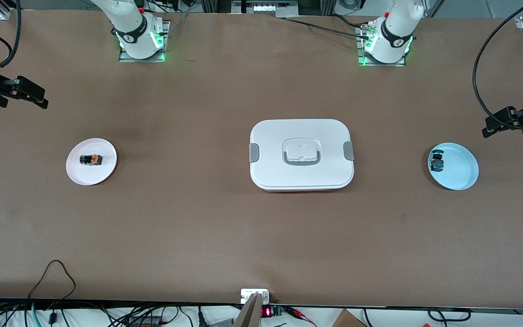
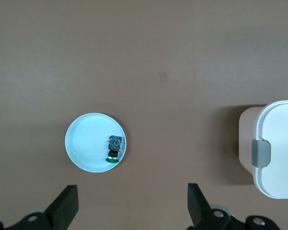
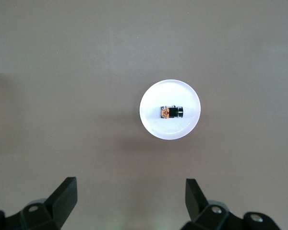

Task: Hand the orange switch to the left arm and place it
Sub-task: 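Move the right gripper toward the orange switch on the white plate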

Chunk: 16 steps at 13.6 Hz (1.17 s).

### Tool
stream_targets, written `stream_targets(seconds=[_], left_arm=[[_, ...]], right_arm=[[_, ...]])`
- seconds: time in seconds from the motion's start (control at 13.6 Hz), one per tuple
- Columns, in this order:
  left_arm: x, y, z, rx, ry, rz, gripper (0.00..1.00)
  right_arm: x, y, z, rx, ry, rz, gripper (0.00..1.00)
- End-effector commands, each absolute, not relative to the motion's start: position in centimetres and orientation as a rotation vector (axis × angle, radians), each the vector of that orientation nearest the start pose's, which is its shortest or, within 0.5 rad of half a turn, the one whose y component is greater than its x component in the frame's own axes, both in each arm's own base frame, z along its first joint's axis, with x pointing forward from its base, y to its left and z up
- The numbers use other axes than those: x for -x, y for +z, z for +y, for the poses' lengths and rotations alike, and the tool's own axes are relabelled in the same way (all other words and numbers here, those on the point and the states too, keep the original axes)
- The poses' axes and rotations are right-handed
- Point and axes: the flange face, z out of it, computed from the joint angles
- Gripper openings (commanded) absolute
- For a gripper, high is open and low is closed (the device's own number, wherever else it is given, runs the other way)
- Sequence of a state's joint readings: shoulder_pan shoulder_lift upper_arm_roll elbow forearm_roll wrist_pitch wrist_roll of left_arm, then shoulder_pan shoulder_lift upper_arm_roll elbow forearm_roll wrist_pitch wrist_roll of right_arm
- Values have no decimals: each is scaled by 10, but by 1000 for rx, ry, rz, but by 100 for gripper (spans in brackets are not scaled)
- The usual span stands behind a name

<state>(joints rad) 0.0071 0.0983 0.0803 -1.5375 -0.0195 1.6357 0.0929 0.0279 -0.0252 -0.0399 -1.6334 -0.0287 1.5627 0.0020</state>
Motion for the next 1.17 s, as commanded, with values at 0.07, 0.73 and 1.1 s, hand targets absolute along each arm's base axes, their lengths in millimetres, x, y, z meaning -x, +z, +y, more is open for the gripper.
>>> stream_targets(seconds=[0.07,0.73,1.1], left_arm=[[-590,595,51,3127,9,16,100],[-590,595,52,3127,9,13,100],[-590,595,54,3127,9,8,100]], right_arm=[[-538,610,-8,3174,112,32,100],[-566,562,-2,3170,214,-7,100],[-592,511,-13,3174,276,31,100]])
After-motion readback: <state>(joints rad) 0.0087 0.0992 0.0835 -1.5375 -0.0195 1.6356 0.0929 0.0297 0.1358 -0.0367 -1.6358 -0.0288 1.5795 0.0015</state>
